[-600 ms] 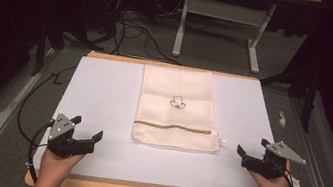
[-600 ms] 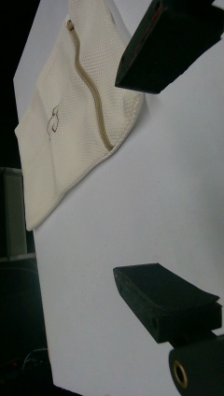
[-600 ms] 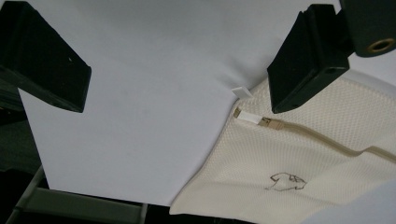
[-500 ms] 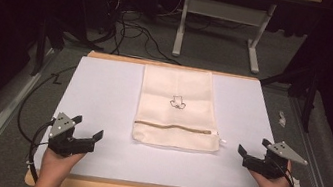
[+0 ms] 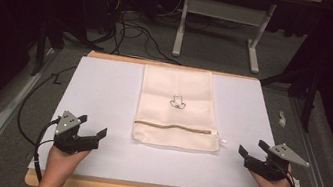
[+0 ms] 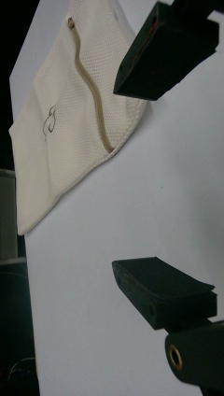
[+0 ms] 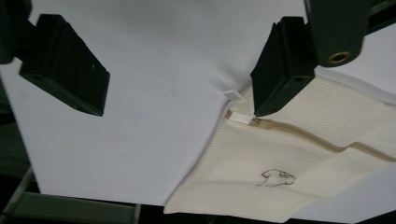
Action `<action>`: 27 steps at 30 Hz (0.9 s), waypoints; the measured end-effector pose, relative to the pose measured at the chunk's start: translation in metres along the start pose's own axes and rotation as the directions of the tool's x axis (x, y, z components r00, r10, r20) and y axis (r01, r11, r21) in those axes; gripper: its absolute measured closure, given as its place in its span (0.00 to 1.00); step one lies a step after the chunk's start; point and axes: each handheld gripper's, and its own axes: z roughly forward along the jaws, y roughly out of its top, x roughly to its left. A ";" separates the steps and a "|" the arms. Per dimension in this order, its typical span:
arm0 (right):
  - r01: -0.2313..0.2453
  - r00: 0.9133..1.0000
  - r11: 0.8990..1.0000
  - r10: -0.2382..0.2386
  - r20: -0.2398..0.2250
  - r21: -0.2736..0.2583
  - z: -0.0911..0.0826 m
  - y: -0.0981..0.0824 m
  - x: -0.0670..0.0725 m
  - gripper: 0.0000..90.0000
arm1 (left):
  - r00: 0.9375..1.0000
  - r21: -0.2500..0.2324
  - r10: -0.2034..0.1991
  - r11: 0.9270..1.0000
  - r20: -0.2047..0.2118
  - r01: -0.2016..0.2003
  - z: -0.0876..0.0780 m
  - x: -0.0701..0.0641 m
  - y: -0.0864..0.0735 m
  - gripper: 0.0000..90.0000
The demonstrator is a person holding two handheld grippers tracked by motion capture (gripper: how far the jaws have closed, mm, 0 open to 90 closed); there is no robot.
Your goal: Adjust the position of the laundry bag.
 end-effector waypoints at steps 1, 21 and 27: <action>0.005 1.000 1.000 -0.005 -0.013 0.007 0.004 0.002 0.004 0.31 | 1.000 -0.001 0.003 1.000 -0.004 -0.003 0.001 0.000 -0.001 0.17; 0.022 0.998 0.966 -0.005 -0.068 0.257 0.107 0.022 0.038 0.52 | 1.000 -0.021 -0.009 1.000 -0.022 0.008 0.001 0.003 -0.005 0.17; 0.029 0.996 0.964 -0.006 -0.084 0.266 0.101 0.018 0.043 0.53 | 1.000 -0.031 0.004 0.999 -0.023 -0.005 -0.005 0.000 -0.005 0.18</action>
